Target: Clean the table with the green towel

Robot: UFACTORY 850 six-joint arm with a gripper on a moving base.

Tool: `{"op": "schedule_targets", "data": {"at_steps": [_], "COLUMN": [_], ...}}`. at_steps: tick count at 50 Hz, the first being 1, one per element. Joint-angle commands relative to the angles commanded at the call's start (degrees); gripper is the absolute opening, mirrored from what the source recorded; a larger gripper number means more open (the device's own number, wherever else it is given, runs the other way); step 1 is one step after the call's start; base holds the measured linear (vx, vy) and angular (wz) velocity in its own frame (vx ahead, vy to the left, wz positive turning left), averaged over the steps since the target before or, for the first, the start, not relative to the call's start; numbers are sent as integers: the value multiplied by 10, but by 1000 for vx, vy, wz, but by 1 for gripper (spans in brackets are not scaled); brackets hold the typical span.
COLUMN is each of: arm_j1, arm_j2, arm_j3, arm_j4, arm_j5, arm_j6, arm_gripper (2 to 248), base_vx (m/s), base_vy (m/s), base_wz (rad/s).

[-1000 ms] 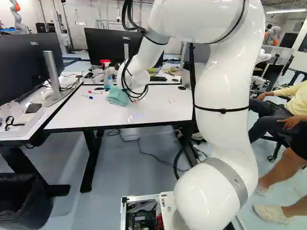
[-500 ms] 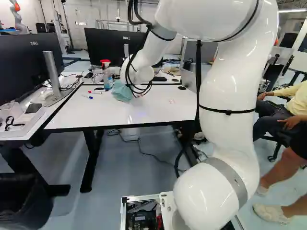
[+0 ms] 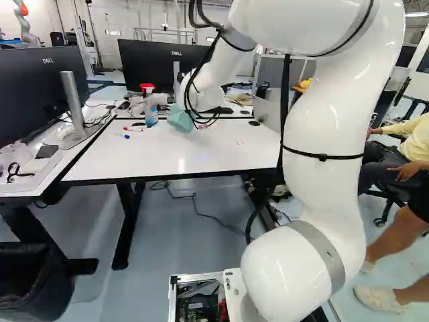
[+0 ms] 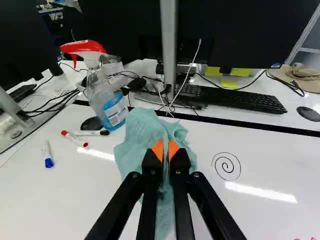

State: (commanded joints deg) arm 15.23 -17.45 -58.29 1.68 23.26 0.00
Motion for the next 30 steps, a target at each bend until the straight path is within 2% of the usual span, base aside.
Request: {"op": "schedule_targets", "data": {"at_steps": [30], "arm_j1": [-45], "arm_j2": [-35], "arm_j3": [-41], "arm_j4": [0], "arm_j5": [0], "arm_j6": [0], "arm_gripper": [33], "base_vx": [0], "base_vy": [0], "base_wz": [0]}}
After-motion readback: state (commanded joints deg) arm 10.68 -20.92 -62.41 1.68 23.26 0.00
